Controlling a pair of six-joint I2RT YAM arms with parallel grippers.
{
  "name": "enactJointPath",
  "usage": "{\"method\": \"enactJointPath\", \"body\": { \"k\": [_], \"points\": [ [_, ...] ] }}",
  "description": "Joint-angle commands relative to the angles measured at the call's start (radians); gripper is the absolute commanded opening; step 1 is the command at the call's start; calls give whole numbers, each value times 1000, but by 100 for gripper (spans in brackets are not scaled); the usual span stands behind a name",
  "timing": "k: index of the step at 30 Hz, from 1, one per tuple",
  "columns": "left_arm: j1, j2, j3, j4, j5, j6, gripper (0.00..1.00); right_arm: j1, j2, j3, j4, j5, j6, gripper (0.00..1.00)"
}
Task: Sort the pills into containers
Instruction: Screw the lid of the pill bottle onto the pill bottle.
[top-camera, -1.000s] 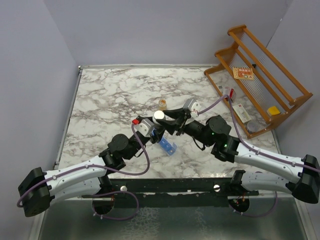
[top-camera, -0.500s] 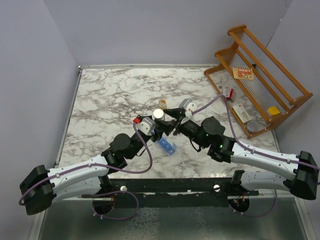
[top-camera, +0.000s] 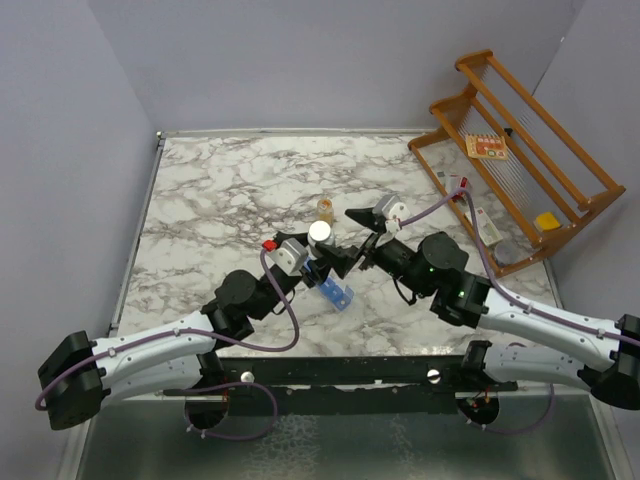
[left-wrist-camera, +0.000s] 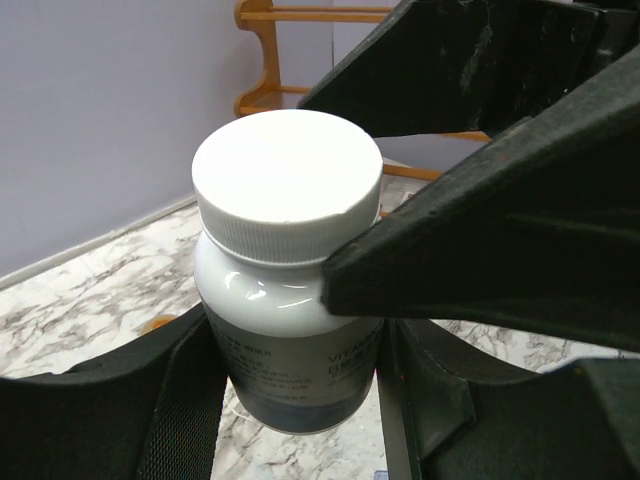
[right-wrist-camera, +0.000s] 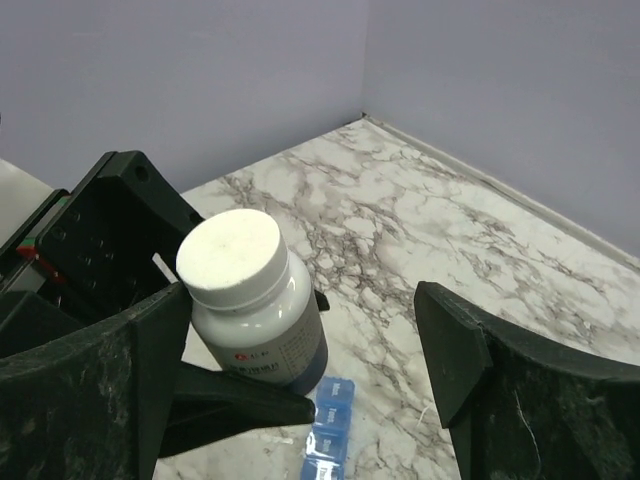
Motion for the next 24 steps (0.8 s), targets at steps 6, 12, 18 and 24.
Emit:
{"method": "enactJointPath", "body": {
  "k": [6,12,18,24],
  "points": [
    [-4,-49,1,107,-1,-8,0,-4,-183,112,-341,-110,-10,93],
    [-4,-87,-15,48,143,-2,0,-4,-295,144,-476,-253,-49,93],
    [-4,-122,1,-84,575,-2,0,-4,-388,108,-512,-509,-107,83],
    [-4,-146,5,-127,831,-58,0,-4,-426,88,-516,-604,-106,79]
  ]
}}
